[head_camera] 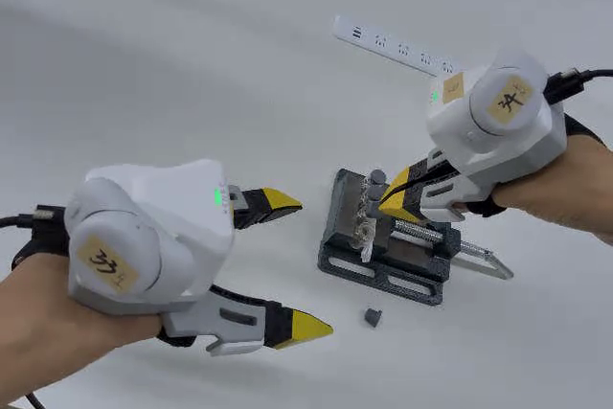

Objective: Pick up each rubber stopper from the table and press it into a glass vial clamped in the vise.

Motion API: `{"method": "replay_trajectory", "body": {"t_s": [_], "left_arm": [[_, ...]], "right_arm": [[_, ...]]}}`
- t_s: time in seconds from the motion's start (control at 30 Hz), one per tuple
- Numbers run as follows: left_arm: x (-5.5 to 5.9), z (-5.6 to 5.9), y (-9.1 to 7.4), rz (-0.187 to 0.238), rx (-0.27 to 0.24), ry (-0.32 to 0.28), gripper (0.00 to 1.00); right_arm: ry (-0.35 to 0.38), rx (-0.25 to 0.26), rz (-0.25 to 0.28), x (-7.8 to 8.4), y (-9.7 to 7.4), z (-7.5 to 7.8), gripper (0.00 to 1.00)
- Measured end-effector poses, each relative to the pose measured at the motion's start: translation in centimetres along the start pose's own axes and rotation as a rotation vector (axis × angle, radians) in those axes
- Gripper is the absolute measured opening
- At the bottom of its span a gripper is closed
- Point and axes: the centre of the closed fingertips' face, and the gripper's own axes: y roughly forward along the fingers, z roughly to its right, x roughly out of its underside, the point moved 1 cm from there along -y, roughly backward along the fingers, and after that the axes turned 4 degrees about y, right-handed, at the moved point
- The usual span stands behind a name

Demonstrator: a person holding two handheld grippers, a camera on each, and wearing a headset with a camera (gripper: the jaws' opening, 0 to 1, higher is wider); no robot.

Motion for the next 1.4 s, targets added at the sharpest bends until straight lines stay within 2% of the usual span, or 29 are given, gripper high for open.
{"method": "replay_trajectory", "body": {"t_s": [0.43, 1.4], "left_arm": [[0.07, -0.07, -0.12, 0.001, 0.002, -0.003, 0.65], [-0.20, -0.37, 0.06, 0.019, -0.007, -0.015, 0.63]], "right_arm": [[-0.005, -0.012, -0.007, -0.09, 0.81, -0.28, 0.00], [-0.036, -0.028, -0.039, -0.22, 0.88, -0.15, 0.00]]}}
